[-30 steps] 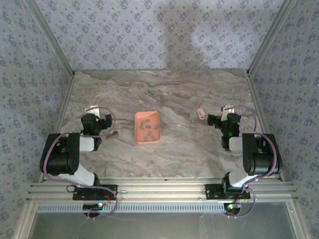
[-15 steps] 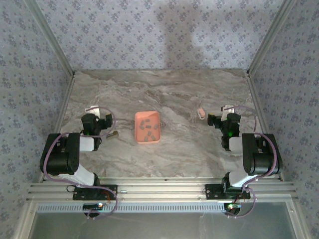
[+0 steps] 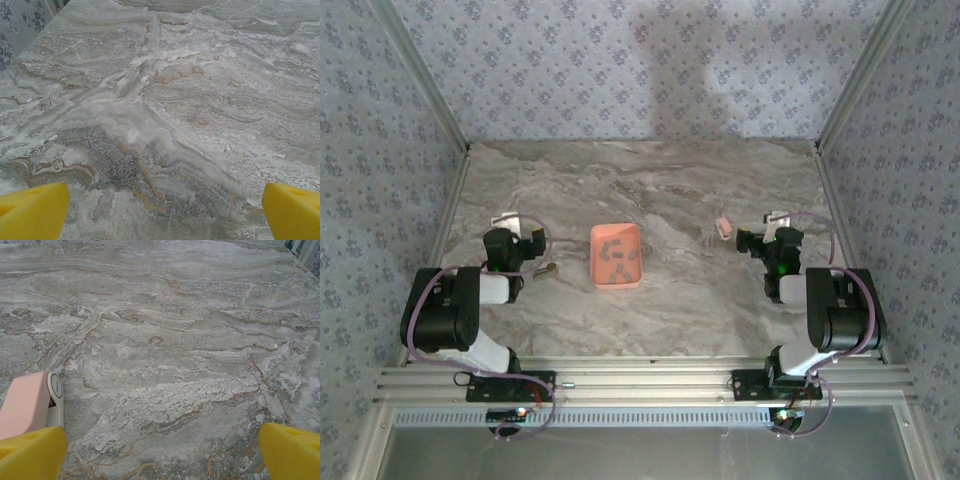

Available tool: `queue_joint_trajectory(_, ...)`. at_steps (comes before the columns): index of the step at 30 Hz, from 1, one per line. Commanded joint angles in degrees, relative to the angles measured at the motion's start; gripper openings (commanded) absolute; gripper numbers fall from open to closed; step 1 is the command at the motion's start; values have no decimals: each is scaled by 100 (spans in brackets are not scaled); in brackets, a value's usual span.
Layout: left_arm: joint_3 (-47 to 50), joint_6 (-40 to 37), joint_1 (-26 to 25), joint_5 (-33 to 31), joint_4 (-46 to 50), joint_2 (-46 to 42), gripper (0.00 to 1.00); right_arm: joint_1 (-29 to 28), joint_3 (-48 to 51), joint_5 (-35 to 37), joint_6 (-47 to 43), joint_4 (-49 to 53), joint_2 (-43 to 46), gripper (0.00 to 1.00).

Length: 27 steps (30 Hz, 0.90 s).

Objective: Load the staples into the stapler

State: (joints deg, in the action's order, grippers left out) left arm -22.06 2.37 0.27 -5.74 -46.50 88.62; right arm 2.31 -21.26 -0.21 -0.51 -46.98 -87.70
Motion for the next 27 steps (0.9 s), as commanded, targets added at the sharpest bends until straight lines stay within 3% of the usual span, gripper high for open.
queue_joint_trajectory(1,-149,-46,27,70,-34,-65,98,-20,-72,91,-80,-101,-2,100)
queue_joint_trajectory(21,-200,-74,44,210,64,-105,98,-18,-84,-26,-104,-54,67,100)
queue_joint_trajectory(23,-444,-219,-39,270,665,-340,98,-29,-193,-199,-208,336,327,100)
queue_joint_trajectory(27,-1309,-444,-508,47,2681,-985,93,-42,-1023,-551,-16,2569,1038,100)
